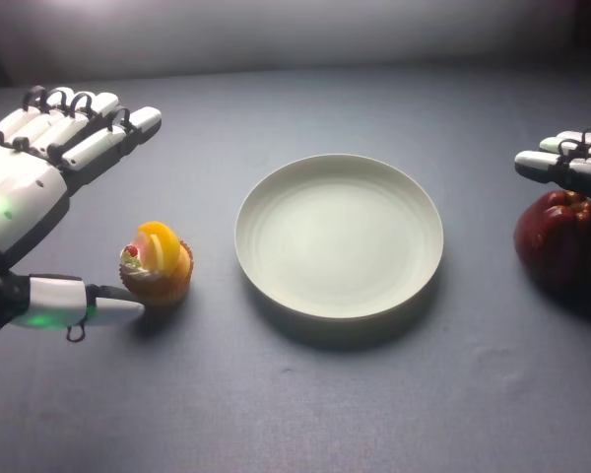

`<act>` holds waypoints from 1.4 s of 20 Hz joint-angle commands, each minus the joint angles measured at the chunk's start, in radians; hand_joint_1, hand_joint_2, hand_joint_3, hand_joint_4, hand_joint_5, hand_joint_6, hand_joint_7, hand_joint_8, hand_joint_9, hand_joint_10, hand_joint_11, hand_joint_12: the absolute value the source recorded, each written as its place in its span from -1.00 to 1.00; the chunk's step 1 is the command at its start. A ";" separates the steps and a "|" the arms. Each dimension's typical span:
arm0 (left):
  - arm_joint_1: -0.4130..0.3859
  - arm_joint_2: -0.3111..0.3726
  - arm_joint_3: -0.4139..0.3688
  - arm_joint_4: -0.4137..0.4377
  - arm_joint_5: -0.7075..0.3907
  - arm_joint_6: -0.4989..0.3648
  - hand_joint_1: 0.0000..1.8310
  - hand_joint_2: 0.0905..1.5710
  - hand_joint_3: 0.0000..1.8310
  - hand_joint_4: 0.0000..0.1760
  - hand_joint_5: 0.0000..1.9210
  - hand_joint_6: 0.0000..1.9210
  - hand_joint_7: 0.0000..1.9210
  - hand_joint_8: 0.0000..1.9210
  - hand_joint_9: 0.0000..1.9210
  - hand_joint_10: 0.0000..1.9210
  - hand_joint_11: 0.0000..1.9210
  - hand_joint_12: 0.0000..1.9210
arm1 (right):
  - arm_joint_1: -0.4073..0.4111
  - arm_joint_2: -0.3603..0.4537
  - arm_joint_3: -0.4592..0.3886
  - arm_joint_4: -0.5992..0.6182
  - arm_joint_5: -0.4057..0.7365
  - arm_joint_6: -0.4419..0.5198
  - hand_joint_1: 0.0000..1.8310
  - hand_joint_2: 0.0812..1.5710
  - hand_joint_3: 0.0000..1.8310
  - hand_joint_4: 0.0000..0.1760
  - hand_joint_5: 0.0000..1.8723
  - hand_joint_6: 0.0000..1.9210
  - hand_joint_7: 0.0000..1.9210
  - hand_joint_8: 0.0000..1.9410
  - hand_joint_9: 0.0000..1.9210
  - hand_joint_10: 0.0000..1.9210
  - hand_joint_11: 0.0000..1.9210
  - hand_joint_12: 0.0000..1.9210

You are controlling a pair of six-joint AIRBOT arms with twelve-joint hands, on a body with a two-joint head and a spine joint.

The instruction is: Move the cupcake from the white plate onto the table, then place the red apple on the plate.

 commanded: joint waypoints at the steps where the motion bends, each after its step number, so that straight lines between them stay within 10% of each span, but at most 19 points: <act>1: 0.002 0.017 -0.009 0.016 -0.162 0.004 -0.22 -0.07 -1.00 1.00 -1.00 -1.00 -1.00 -1.00 -1.00 -1.00 -1.00 -1.00 | 0.027 0.002 0.016 0.011 0.029 0.005 0.18 0.17 -1.00 1.00 -0.95 -1.00 -0.94 -1.00 -0.92 -0.99 -0.93 -0.78; 9: 0.023 0.032 -0.035 0.022 -0.211 0.004 -0.17 -0.08 -1.00 0.93 -1.00 -1.00 -1.00 -1.00 -1.00 -1.00 -1.00 -1.00 | 0.152 -0.063 0.100 -0.109 -0.150 0.023 0.14 0.08 -1.00 0.55 -0.91 -1.00 -0.83 -1.00 -0.75 -0.99 -0.86 -0.41; 12: 0.026 0.033 -0.038 0.022 -0.216 -0.001 -0.17 -0.07 -1.00 0.95 -1.00 -1.00 -1.00 -1.00 -1.00 -1.00 -1.00 -1.00 | 0.164 -0.070 0.110 -0.117 -0.158 0.034 0.35 0.16 -1.00 -1.00 -0.36 -0.98 -0.17 -0.97 -0.04 -0.90 -0.28 -0.17; 13: 0.028 0.035 -0.040 0.022 -0.220 -0.003 -0.17 -0.06 -1.00 0.89 -1.00 -1.00 -1.00 -1.00 -1.00 -1.00 -1.00 -1.00 | 0.168 -0.070 0.114 -0.117 -0.158 0.034 0.58 0.24 -0.99 -1.00 -0.11 -1.00 0.03 -0.37 0.13 -0.22 -0.13 0.06; 14: 0.031 0.037 -0.043 0.022 -0.224 -0.004 -0.17 -0.06 -1.00 0.86 -1.00 -1.00 -1.00 -1.00 -1.00 -1.00 -1.00 -1.00 | 0.174 -0.070 0.119 -0.117 -0.164 0.033 0.54 0.30 -1.00 -1.00 0.00 -0.37 0.11 -0.22 0.16 0.03 -0.07 0.26; 19: 0.034 0.038 -0.045 0.022 -0.229 -0.011 -0.16 -0.05 -1.00 0.87 -1.00 -1.00 -1.00 -1.00 -1.00 -1.00 -1.00 -1.00 | 0.240 -0.076 0.116 -0.122 -0.108 0.033 0.65 0.32 -1.00 -1.00 -0.02 0.04 0.02 0.00 0.15 -0.19 -0.04 0.39; 20: 0.035 0.038 -0.045 0.021 -0.232 -0.013 -0.15 -0.04 -1.00 0.90 -1.00 -1.00 -1.00 -1.00 -1.00 -1.00 -1.00 -1.00 | 0.271 -0.087 0.116 -0.131 -0.087 0.033 0.64 0.37 -0.99 -1.00 -0.04 0.08 -0.10 0.21 0.01 0.07 -0.12 0.39; 25: 0.038 0.034 -0.044 0.020 -0.233 -0.016 -0.15 -0.04 -1.00 0.80 -1.00 -1.00 -1.00 -1.00 -1.00 -1.00 -1.00 -1.00 | 0.446 -0.235 0.170 -0.186 -0.076 0.026 0.51 0.33 -1.00 -1.00 0.06 -0.08 0.14 -0.10 0.00 0.11 -0.31 0.24; 28: 0.030 0.028 -0.038 0.028 -0.225 -0.018 -0.17 -0.03 -1.00 0.99 -1.00 -1.00 -1.00 -1.00 -1.00 -1.00 -1.00 -1.00 | 0.512 -0.312 0.219 -0.273 -0.159 0.058 0.53 0.28 -1.00 -1.00 0.16 -0.15 0.31 -0.60 0.12 0.00 -0.05 -0.03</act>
